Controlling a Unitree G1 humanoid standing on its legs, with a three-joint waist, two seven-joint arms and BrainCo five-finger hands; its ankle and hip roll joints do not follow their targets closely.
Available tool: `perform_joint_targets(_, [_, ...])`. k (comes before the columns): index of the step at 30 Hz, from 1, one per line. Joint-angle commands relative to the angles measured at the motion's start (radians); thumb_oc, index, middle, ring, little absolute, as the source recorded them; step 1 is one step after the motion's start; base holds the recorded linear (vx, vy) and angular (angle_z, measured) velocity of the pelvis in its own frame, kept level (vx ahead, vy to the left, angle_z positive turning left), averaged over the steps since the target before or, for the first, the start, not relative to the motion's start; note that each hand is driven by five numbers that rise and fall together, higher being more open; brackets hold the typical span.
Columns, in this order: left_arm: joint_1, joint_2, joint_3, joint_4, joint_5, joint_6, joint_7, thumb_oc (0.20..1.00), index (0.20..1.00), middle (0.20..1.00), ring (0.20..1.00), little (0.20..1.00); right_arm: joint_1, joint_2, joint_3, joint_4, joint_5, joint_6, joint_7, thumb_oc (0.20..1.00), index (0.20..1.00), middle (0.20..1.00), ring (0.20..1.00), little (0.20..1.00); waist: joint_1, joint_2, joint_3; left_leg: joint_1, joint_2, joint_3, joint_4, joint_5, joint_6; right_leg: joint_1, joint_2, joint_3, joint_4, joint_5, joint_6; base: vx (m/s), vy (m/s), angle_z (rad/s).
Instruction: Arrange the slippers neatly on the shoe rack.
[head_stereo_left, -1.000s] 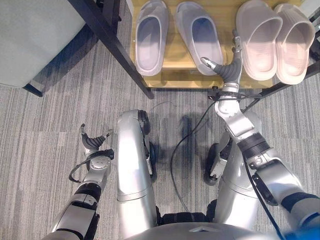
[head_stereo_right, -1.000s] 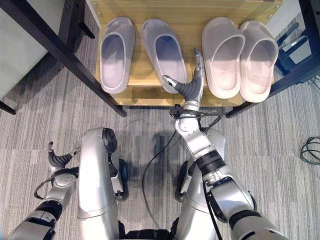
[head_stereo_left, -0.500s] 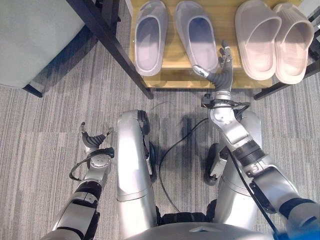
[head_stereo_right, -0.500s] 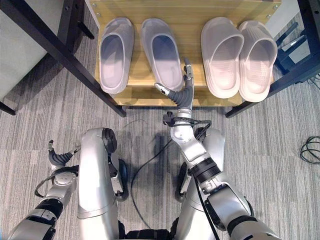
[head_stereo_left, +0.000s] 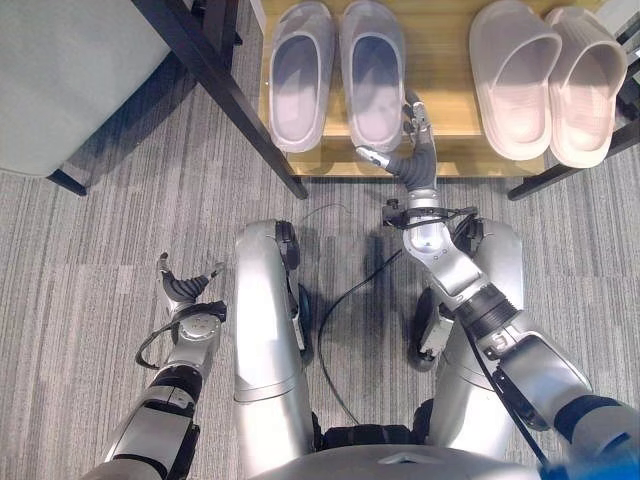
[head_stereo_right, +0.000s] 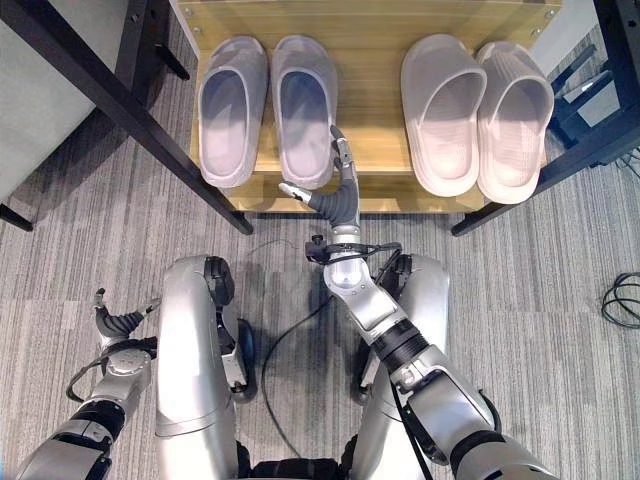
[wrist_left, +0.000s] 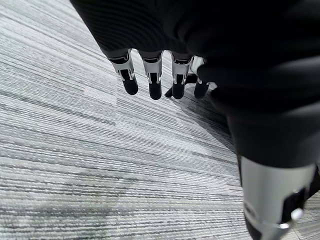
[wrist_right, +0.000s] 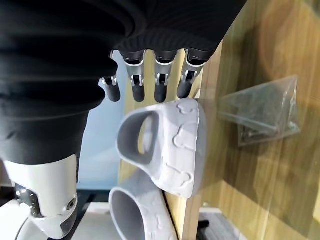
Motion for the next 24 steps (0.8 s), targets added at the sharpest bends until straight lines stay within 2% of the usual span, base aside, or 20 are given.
perform_joint_targets(1, [0.011,0.007,-0.043,0.013,0.031,-0.026,0.029,1.0,1.0,1.0,1.0,1.0,-0.062,0.031,0.03,-0.034,0.031,-0.052,0.022,1.0,1.0,1.0,1.0,1.0,0.059,-0.012,-0.039,0.019,-0.034,-0.149,-0.046,0.054,0.025,-0.003,0.003,0.145,-0.021,0.122,-0.042,0.0,0.0,0.0])
perform_joint_targets(8, [0.009,-0.001,-0.048,0.026,0.035,-0.025,0.025,1.0,1.0,1.0,1.0,1.0,-0.085,0.046,0.03,-0.015,0.053,-0.057,0.026,1.0,1.0,1.0,1.0,1.0,0.065,-0.008,-0.039,0.019,-0.036,-0.15,-0.045,0.054,0.022,-0.003,0.005,0.148,-0.018,0.122,-0.041,0.0,0.0,0.0])
perform_joint_targets(24, [-0.01,-0.002,-0.056,0.046,0.034,-0.029,0.004,1.0,1.0,1.0,1.0,1.0,-0.104,0.048,0.048,0.003,0.112,-0.067,0.074,1.0,1.0,1.0,1.0,1.0,0.081,-0.02,-0.039,0.019,-0.042,-0.155,-0.048,0.06,0.012,-0.003,0.002,0.158,-0.016,0.13,-0.031,0.0,0.0,0.0])
